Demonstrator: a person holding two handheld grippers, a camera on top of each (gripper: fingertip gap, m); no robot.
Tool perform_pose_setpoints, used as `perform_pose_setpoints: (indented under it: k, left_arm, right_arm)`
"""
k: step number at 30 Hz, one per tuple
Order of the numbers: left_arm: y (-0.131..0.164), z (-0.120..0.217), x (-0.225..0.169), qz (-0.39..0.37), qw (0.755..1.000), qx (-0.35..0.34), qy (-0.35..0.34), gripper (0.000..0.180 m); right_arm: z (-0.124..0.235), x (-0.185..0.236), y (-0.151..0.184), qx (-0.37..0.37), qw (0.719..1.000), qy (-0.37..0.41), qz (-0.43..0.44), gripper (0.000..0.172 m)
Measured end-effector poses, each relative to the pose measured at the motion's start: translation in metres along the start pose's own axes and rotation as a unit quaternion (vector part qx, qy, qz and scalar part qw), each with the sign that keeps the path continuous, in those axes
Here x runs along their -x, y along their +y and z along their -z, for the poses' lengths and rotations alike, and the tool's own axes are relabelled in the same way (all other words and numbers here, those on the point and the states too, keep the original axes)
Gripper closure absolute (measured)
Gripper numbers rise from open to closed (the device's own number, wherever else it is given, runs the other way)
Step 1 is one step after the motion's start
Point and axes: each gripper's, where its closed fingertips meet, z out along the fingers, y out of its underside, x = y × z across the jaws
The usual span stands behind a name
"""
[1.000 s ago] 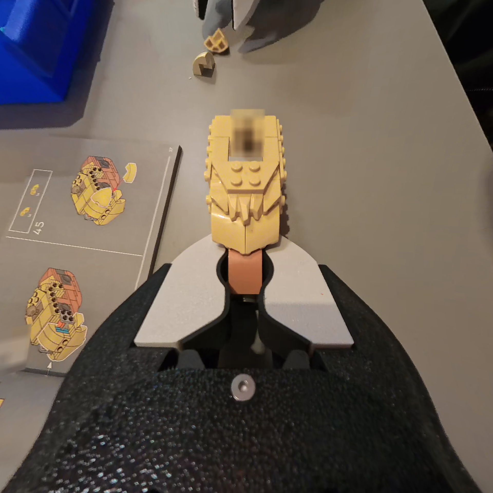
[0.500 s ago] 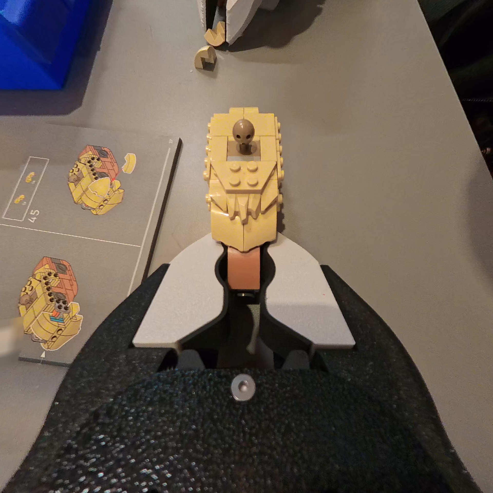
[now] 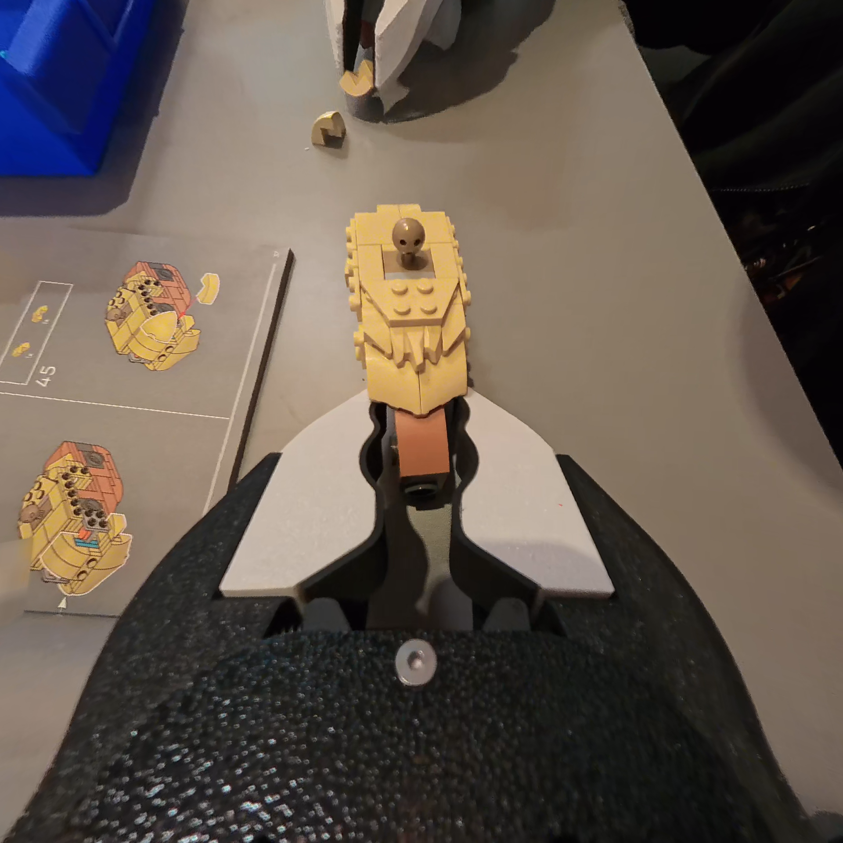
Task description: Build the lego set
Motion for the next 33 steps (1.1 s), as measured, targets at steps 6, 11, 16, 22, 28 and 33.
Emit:
perform_pose_setpoints:
  k: [6, 11, 16, 22, 28, 33]
  left_arm:
    - [0.005, 0.003, 0.001, 0.0, 1.0, 0.016, -0.008, 0.152]
    - [0.007, 0.004, 0.003, 0.006, 1.0, 0.022, -0.012, 0.148]
    - [0.009, 0.003, 0.005, 0.01, 1.0, 0.025, -0.013, 0.149]
    - [0.009, 0.002, 0.005, 0.011, 1.0, 0.025, -0.013, 0.149]
    - [0.009, 0.002, 0.004, 0.012, 1.0, 0.024, -0.012, 0.15]
    - [0.005, 0.008, 0.003, 0.009, 1.0, 0.012, -0.009, 0.149]
  right_arm:
    - [0.002, 0.006, 0.0, -0.008, 1.0, -0.004, -0.006, 0.154]
    - [0.002, 0.008, 0.0, -0.007, 1.0, -0.006, -0.003, 0.154]
    - [0.002, 0.008, -0.001, -0.01, 1.0, -0.008, -0.005, 0.154]
    - [0.003, 0.007, -0.001, -0.013, 1.0, -0.009, -0.007, 0.154]
    - [0.003, 0.008, -0.001, -0.015, 1.0, -0.01, -0.006, 0.154]
    - [0.006, 0.013, -0.004, -0.028, 0.999, -0.026, -0.014, 0.154]
